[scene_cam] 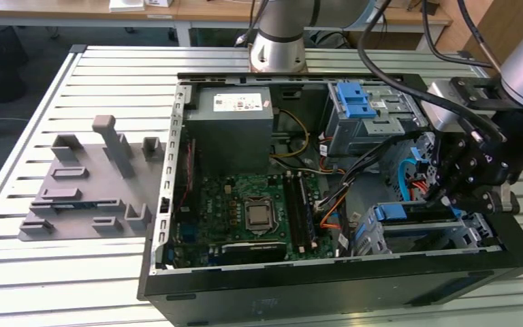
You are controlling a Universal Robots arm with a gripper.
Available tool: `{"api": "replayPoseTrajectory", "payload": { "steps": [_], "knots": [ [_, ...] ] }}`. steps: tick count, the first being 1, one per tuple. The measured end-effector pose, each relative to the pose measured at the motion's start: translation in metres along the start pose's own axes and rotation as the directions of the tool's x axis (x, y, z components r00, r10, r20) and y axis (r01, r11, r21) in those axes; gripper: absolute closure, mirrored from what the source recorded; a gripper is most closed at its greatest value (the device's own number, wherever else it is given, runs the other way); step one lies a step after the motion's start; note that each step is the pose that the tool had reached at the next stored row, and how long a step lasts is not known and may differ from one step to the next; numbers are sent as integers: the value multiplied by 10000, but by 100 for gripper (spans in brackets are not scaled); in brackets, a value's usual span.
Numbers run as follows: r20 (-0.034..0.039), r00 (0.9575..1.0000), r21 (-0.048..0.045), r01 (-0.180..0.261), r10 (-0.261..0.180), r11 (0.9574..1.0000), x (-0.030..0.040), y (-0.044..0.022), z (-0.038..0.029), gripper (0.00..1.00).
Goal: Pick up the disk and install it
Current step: 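Insert the first disk wire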
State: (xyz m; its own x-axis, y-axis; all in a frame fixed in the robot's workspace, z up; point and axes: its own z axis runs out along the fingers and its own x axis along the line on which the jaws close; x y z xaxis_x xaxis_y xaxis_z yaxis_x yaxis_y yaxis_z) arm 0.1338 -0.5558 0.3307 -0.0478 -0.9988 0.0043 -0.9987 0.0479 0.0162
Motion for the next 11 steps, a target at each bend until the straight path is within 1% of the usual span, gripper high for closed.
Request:
{"api": "replayPoseTrajectory", "payload": {
  "steps": [11],
  "knots": [
    [-4, 10000, -13, -1, 1, 10000, 0, -9, 16, 83]
  ]
}}
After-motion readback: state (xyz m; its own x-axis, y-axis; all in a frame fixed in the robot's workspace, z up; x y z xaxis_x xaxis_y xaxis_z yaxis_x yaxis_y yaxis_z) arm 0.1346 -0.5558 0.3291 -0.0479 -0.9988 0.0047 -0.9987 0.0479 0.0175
